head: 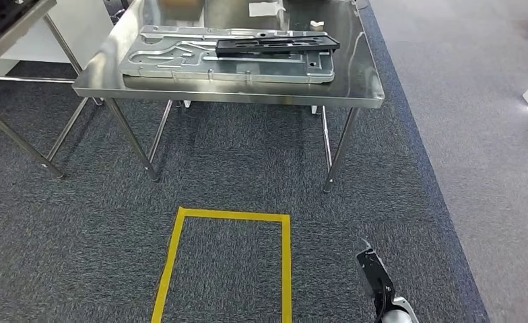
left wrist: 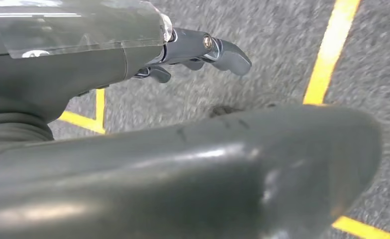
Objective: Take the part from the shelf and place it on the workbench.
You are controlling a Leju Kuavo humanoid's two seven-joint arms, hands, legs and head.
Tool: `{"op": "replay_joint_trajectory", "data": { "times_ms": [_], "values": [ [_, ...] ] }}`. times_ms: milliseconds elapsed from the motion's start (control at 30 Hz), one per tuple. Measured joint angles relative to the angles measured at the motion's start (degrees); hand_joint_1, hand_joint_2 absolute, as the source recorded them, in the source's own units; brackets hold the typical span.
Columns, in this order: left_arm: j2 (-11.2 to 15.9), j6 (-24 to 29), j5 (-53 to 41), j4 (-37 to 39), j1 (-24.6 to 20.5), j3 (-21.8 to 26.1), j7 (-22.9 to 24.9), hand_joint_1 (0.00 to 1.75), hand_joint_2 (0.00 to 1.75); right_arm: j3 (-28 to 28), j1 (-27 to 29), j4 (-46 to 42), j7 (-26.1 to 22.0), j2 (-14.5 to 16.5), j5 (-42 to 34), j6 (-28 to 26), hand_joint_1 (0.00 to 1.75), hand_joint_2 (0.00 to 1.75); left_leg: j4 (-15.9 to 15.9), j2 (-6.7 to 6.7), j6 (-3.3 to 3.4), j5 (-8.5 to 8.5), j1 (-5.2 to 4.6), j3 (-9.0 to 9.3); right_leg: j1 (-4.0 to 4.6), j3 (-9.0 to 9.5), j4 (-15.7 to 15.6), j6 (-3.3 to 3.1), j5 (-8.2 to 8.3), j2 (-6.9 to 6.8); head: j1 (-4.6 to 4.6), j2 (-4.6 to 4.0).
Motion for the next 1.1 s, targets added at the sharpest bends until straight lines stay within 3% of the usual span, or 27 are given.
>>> {"op": "replay_joint_trajectory", "data": {
  "times_ms": [33,67,100,133,167,200,267,300,367,400,467,533,567,600,633,700,767,867,933,1033,1067,1100],
  "values": [
    [0.01,0.02,-0.02,0.01,0.01,-0.13,0.09,0.00,0.00,-0.24,0.13,0.72,0.02,0.31,-0.06,0.28,0.00,0.00,3.72,0.00,-0.27,-1.73,0.18,-0.70,-0.02,-0.94,0.16,0.08,0.57,-0.01,0.00,0.00],
    [0.01,0.06,-0.03,0.01,0.02,-0.21,0.27,0.00,0.00,-0.43,0.24,1.45,0.09,0.57,-0.10,0.65,0.00,0.00,6.33,0.00,-0.53,-1.95,0.36,-0.84,-0.06,-1.90,0.36,0.20,1.07,-0.10,-0.01,0.00],
    [0.02,0.18,-0.07,0.01,0.04,-0.27,0.51,0.00,0.00,-0.56,0.32,2.24,0.19,0.77,-0.12,1.05,0.00,0.00,7.26,0.01,-0.77,-0.78,0.55,-0.20,-0.14,-2.84,0.63,0.38,1.48,-0.27,-0.01,0.00],
    [0.03,0.36,-0.12,0.01,0.08,-0.32,0.79,0.00,0.00,-0.68,0.39,3.12,0.21,0.93,-0.18,1.38,0.00,0.00,6.18,0.08,-1.00,1.11,0.76,1.38,-0.26,-3.67,0.97,0.60,1.80,-0.47,-0.01,0.00],
    [0.04,0.61,-0.20,0.01,0.11,-0.40,1.03,0.00,0.00,-0.81,0.44,4.15,0.07,1.08,-0.32,1.56,0.00,0.00,3.25,0.33,-1.21,2.72,0.98,3.93,-0.38,-4.41,1.41,0.88,2.08,-0.70,-0.01,0.00],
    [0.04,0.83,-0.27,0.01,0.11,-0.54,1.19,0.00,0.00,-0.97,0.55,5.18,-0.15,1.16,-0.51,1.60,0.00,0.00,-0.94,0.79,-1.42,3.07,1.07,7.06,-0.42,-5.06,1.98,1.21,2.26,-0.91,-0.01,0.00],
    [0.04,1.10,-0.40,0.01,0.03,-0.89,1.35,0.00,0.00,-1.26,0.75,6.98,-0.75,1.29,-0.86,1.44,0.00,0.00,-8.01,1.41,-0.92,1.33,0.97,11.61,-0.29,-5.88,3.02,1.98,2.52,-1.41,0.01,0.01],
    [0.05,1.13,-0.43,0.01,0.03,-1.07,1.39,0.00,0.00,-1.34,0.82,7.63,-0.94,1.35,-0.95,1.37,0.00,0.00,-9.68,1.43,-0.43,0.35,0.78,12.42,-0.23,-6.03,3.28,2.40,2.68,-1.67,0.01,0.01],
    [0.08,1.15,-0.44,0.01,0.21,-1.32,1.46,0.00,0.00,-1.40,0.81,8.65,-1.11,1.50,-1.02,1.31,0.00,0.00,-10.16,1.07,0.87,0.44,0.61,12.09,-0.44,-6.09,3.48,3.19,2.97,-2.02,0.02,0.00],
    [0.08,1.16,-0.45,0.01,0.29,-1.38,1.49,0.00,0.00,-1.43,0.82,9.04,-1.13,1.56,-1.04,1.31,0.00,0.00,-10.24,0.91,1.42,0.80,0.57,11.89,-0.63,-6.39,4.13,3.52,2.37,-1.78,0.02,0.00],
    [0.08,1.16,-0.45,0.01,0.35,-1.46,1.55,0.00,0.00,-1.50,0.85,9.75,-1.14,1.63,-1.04,1.31,0.00,0.00,-10.32,0.58,2.23,1.63,0.55,11.25,-0.82,-8.38,8.87,3.96,-1.19,-0.73,0.02,0.00],
    [0.08,1.21,-0.47,0.01,0.41,-1.55,1.61,0.00,0.00,-1.58,0.89,10.45,-1.00,1.64,-1.04,1.28,0.00,0.00,-10.25,0.12,2.61,2.32,0.29,10.43,-0.77,-11.41,16.55,4.10,-5.49,0.05,0.02,0.00],
    [0.08,1.31,-0.51,0.01,0.48,-1.61,1.66,0.00,0.00,-1.60,0.91,10.85,-0.84,1.67,-1.08,1.27,0.00,0.00,-10.21,-0.12,2.70,2.61,0.10,10.09,-0.73,-12.23,19.11,4.05,-6.41,0.19,0.02,0.00],
    [0.08,1.44,-0.55,0.01,0.57,-1.66,1.75,0.00,0.00,-1.61,0.92,11.32,-0.65,1.71,-1.19,1.26,0.00,0.00,-10.19,-0.39,2.75,2.83,-0.10,9.85,-0.67,-12.03,19.63,3.85,-6.21,0.26,0.02,0.00],
    [0.08,1.57,-0.60,0.01,0.63,-1.70,1.85,0.00,0.00,-1.62,0.93,11.86,-0.43,1.78,-1.39,1.26,0.00,0.00,-10.18,-0.67,2.76,2.99,-0.30,9.72,-0.51,-10.60,17.70,3.47,-4.97,0.36,0.02,0.00],
    [0.04,1.75,-0.66,0.01,0.61,-1.80,2.02,0.00,0.00,-1.69,0.88,13.07,0.02,1.88,-1.90,1.34,0.00,0.00,-10.18,-1.21,2.70,3.19,-0.59,9.65,0.01,-5.69,9.53,2.06,-1.77,1.11,0.02,0.00],
    [-0.02,1.86,-0.69,0.01,0.53,-1.99,2.11,0.00,0.00,-1.86,0.81,14.45,0.49,2.00,-2.21,1.56,0.00,0.00,-10.12,-1.62,2.39,3.39,-0.60,9.44,0.55,-2.60,3.67,0.89,-0.37,1.70,0.02,0.01],
    [-0.06,2.07,-0.77,0.01,0.67,-2.37,2.36,0.00,0.00,-2.04,0.75,16.18,1.11,2.31,-2.39,1.88,0.00,0.00,-10.19,-1.88,1.52,3.64,-0.37,9.10,0.73,-2.23,2.26,0.42,-0.03,1.43,0.01,0.01],
    [-0.06,2.19,-0.97,0.01,0.68,-2.66,2.63,0.00,0.00,-2.05,0.58,16.83,1.45,2.72,-2.45,2.07,0.00,0.00,-8.62,-1.59,0.87,2.40,-0.40,8.38,0.31,-1.97,1.29,0.14,0.55,0.99,0.01,0.01],
    [-0.01,2.33,-1.17,0.01,0.64,-2.98,3.09,0.00,0.00,-2.05,0.39,17.70,2.18,3.23,-2.46,2.28,0.00,0.00,1.28,-1.07,-0.05,-2.94,0.02,3.84,0.07,-2.05,0.92,-0.06,0.84,0.14,-0.01,0.00],
    [0.01,2.36,-1.20,0.01,0.69,-3.05,3.16,0.00,0.00,-2.05,0.39,17.99,2.46,3.35,-2.48,2.37,0.00,0.00,4.42,-0.97,-0.32,-4.01,0.21,2.41,0.06,-2.15,1.01,-0.04,0.83,-0.16,-0.01,0.00],
    [0.03,2.39,-1.23,0.01,0.76,-3.11,3.17,0.00,0.00,-2.05,0.40,18.25,2.71,3.51,-2.52,2.51,0.00,0.00,5.74,-0.85,-0.56,-4.02,0.38,1.87,0.04,-2.23,1.14,0.00,0.80,-0.45,-0.01,0.00]
  ]
}}
